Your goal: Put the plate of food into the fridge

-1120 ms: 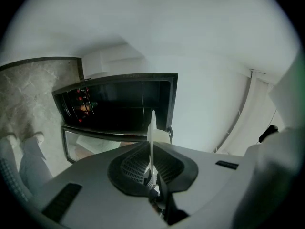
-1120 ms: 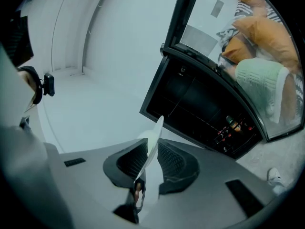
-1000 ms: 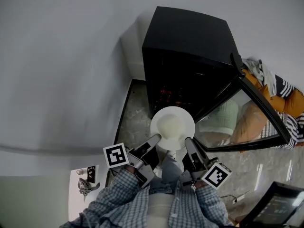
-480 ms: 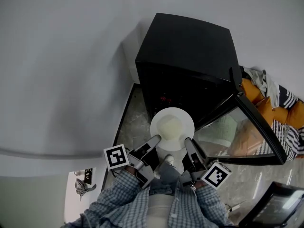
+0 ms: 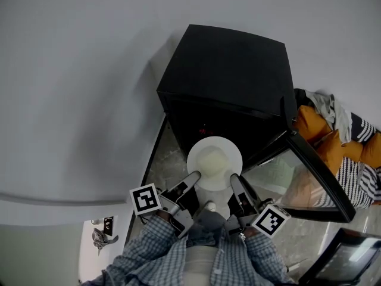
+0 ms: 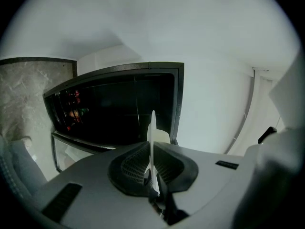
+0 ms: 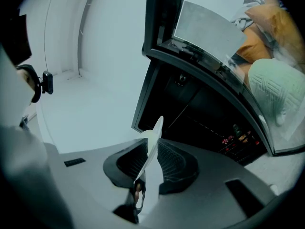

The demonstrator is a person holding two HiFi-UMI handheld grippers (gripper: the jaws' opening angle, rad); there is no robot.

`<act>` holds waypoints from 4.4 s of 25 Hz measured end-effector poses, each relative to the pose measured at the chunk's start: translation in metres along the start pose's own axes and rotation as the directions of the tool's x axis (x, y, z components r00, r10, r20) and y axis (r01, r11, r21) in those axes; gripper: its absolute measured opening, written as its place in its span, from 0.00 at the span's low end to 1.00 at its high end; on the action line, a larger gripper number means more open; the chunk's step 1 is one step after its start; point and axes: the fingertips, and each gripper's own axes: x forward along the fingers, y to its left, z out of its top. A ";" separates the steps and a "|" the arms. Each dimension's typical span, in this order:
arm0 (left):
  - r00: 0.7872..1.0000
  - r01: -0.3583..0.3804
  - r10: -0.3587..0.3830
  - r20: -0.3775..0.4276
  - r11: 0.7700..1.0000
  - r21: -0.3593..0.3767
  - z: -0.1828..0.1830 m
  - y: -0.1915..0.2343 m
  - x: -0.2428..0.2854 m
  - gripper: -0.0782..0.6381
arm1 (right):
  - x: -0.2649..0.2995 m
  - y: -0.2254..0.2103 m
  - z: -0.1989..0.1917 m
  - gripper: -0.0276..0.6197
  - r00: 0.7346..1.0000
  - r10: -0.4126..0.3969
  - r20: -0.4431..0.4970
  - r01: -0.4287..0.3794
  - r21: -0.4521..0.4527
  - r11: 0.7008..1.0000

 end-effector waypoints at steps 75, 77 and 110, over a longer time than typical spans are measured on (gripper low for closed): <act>1.000 -0.014 0.014 -0.018 1.000 0.002 0.102 0.027 0.106 0.13 | 0.113 -0.059 0.071 0.15 0.987 -0.146 0.072 0.151 -0.079 0.985; 1.000 -0.017 0.017 -0.015 1.000 0.010 0.104 0.031 0.107 0.13 | 0.115 -0.063 0.070 0.15 0.983 -0.164 0.082 0.171 -0.083 0.982; 0.997 -0.048 0.046 0.061 0.998 0.041 0.128 0.050 0.149 0.13 | 0.136 -0.091 0.084 0.15 0.947 -0.284 0.151 0.294 -0.051 0.954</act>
